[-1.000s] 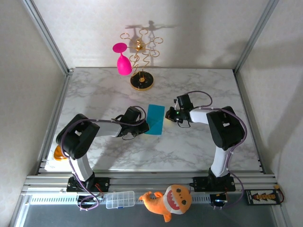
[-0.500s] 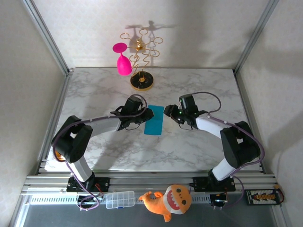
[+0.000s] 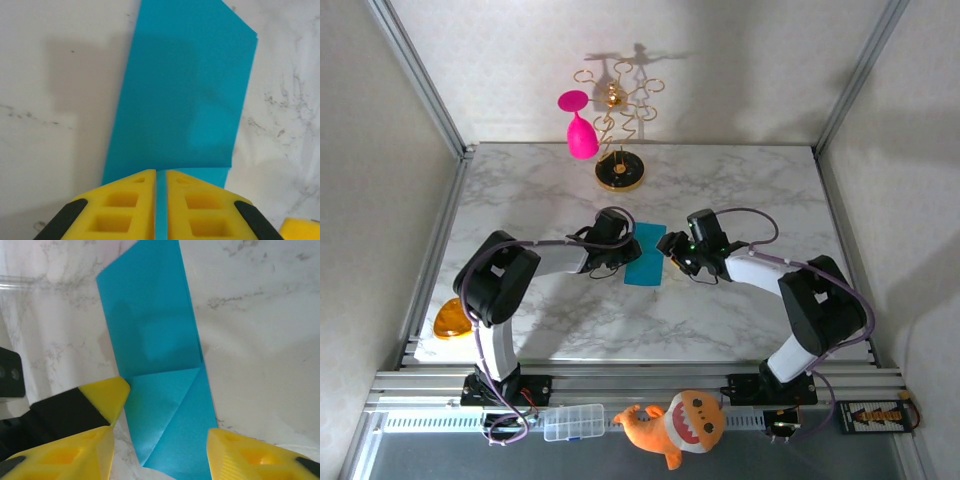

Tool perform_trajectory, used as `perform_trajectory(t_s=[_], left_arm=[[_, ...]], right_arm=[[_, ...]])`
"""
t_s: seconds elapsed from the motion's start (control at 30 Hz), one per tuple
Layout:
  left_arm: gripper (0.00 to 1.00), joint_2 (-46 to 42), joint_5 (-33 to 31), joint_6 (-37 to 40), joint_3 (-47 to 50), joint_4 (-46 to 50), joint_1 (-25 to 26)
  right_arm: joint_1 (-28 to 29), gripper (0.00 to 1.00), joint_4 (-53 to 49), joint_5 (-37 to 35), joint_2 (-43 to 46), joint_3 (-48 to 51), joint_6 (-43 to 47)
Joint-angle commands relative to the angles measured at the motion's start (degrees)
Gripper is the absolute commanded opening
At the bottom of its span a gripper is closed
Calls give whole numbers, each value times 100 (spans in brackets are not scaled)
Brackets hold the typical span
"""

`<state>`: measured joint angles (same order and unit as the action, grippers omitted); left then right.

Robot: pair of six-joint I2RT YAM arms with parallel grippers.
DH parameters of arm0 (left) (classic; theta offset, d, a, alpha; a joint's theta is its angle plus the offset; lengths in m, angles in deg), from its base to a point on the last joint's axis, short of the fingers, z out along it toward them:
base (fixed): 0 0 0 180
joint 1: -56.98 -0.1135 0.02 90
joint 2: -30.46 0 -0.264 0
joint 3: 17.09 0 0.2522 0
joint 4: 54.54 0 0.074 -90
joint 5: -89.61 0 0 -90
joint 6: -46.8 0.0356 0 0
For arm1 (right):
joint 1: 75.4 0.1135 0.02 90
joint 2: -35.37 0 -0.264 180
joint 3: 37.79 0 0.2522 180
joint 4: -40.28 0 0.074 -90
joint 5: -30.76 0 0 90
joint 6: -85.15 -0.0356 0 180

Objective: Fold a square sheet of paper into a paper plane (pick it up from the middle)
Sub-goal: Pick up the paper from the center of the table.

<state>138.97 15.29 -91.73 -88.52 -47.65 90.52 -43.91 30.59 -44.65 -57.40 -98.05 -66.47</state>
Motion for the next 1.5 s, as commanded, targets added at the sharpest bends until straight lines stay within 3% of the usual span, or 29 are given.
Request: perform_trajectory(t_s=[0.0, 0.5, 1.03, 1.47], left_arm=[[12, 99, -215, -234, 2, -54, -49], [10, 59, -281, -1039, 655, -515, -48], [10, 12, -246, -1023, 713, -517, -32], [9, 52, -164, -976, 696, -559, -14]], right_arm=[[118, 50, -30, -21, -209, -148, -364], [277, 44, 225, 20, -782, -460, -974], [381, 40, -131, -300, -1292, -891, -886], [411, 36, 436, 368, -1395, -870, -815]])
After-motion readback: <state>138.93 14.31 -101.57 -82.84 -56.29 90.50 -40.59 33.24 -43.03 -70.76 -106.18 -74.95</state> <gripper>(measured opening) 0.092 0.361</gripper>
